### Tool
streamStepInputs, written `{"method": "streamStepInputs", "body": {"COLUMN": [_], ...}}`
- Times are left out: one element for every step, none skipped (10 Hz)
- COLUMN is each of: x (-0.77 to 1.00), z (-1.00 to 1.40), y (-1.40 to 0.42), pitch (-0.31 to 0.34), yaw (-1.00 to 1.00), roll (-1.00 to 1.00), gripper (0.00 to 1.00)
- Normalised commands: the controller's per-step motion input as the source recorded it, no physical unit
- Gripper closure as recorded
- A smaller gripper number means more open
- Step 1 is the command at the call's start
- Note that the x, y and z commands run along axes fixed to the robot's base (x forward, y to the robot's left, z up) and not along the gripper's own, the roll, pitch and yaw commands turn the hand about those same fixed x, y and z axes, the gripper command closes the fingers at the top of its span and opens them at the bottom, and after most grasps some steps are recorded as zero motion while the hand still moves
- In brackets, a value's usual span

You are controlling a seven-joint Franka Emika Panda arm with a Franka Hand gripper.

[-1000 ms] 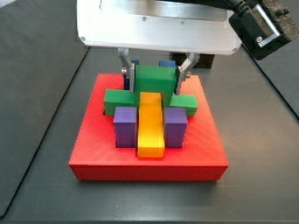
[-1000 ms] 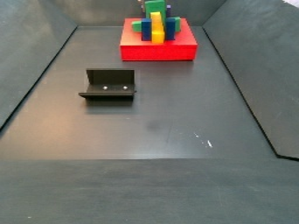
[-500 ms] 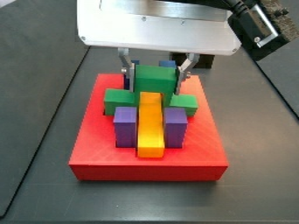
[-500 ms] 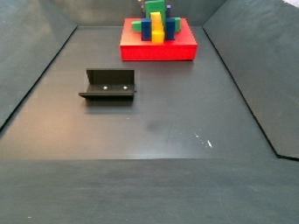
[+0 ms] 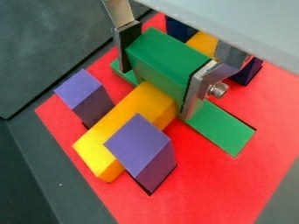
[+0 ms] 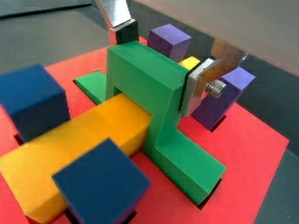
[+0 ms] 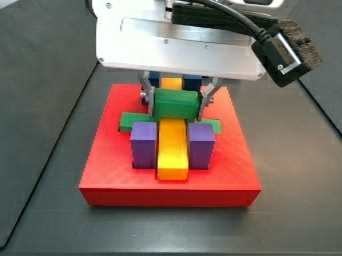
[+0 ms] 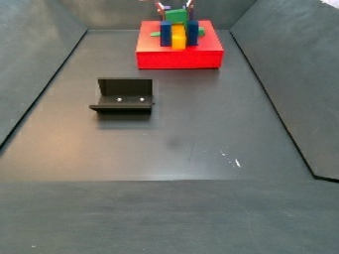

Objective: Pick up the green object. Move up. Place the green object on the fixture. Regrasp the green object. Move to above the board. Insert the green object.
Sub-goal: Insert the green object.

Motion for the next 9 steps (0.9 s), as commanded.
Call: {"method": "streamStepInputs", "body": {"x": [0.12,0.17,0.19,0.24,0.19,0.00,0.00,0.00,0.00], "z": [-0.13,-0.11,-0.09,-0.01,0.00,0.00,-0.01,-0.12,0.00], "y": [0.23,0.28,0.33,0.38,0.35,0.01,0.00,0.00,0.00], "pitch": [0.000,0.000,0.016,0.040,0.011,0.000,0.000,0.000,0.000], "yaw": [0.00,0.00,0.00,0.00,0.00,0.00,0.00,0.00,0.00], "roll": [-0.39,-0.39,-0.40,-0.41,-0.47,-0.05,0.00,-0.02,0.00], "gripper": [1.00,1.00,1.00,1.00,1.00,1.00,1.00,1.00,1.00]}}
